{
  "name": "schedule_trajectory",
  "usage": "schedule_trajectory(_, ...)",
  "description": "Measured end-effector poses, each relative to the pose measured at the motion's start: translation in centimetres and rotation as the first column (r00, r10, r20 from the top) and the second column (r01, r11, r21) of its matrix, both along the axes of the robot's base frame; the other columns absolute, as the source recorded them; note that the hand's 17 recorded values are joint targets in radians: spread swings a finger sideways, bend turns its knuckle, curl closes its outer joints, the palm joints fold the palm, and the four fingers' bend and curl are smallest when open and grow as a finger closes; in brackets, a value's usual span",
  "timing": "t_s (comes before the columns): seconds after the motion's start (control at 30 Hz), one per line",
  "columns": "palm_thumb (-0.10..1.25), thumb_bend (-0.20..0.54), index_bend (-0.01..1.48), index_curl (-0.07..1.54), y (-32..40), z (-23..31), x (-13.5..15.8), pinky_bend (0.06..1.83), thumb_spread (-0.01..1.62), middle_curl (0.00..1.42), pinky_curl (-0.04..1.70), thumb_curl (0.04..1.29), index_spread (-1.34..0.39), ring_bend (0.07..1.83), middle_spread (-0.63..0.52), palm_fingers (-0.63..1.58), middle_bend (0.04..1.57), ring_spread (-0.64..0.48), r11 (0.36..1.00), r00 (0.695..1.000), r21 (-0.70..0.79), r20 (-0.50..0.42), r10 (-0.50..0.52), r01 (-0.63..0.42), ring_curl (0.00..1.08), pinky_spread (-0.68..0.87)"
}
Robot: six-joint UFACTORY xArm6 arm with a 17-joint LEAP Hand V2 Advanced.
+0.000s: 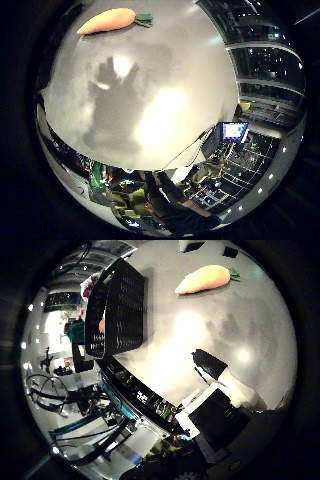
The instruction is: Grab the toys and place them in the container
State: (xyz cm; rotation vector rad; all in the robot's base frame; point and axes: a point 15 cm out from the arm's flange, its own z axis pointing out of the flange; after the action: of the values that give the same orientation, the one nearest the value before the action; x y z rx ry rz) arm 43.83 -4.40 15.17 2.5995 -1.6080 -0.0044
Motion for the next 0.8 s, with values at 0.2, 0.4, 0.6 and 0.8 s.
schedule_trajectory(0.2, 0.87, -0.019, 0.14, 0.26, 0.9, 1.2, 5.4, 0.45, 0.96, 0.33, 0.31, 0.47, -0.42, 0.38, -0.06, 0.22, 0.25, 0.05, 1.000, 0.999, -0.005, 0.047, 0.020, -0.020, 0.23, 0.43)
schedule_trajectory(0.4, 0.91, -0.017, 0.15, 0.25, 3.2, 2.0, 9.2, 0.47, 0.95, 0.34, 0.31, 0.47, -0.42, 0.39, -0.06, 0.21, 0.24, 0.05, 0.997, 0.995, -0.026, 0.076, 0.071, -0.069, 0.23, 0.43)
schedule_trajectory(0.6, 0.94, -0.020, 0.16, 0.26, 4.7, 2.0, 12.3, 0.48, 0.93, 0.34, 0.30, 0.48, -0.44, 0.40, -0.05, 0.20, 0.24, 0.05, 0.992, 0.989, -0.056, 0.098, 0.115, -0.110, 0.23, 0.42)
schedule_trajectory(0.8, 0.96, -0.021, 0.16, 0.26, 4.9, 0.2, 13.5, 0.47, 0.92, 0.34, 0.29, 0.49, -0.46, 0.39, -0.05, 0.21, 0.23, 0.05, 0.988, 0.987, -0.078, 0.077, 0.139, -0.133, 0.23, 0.42)
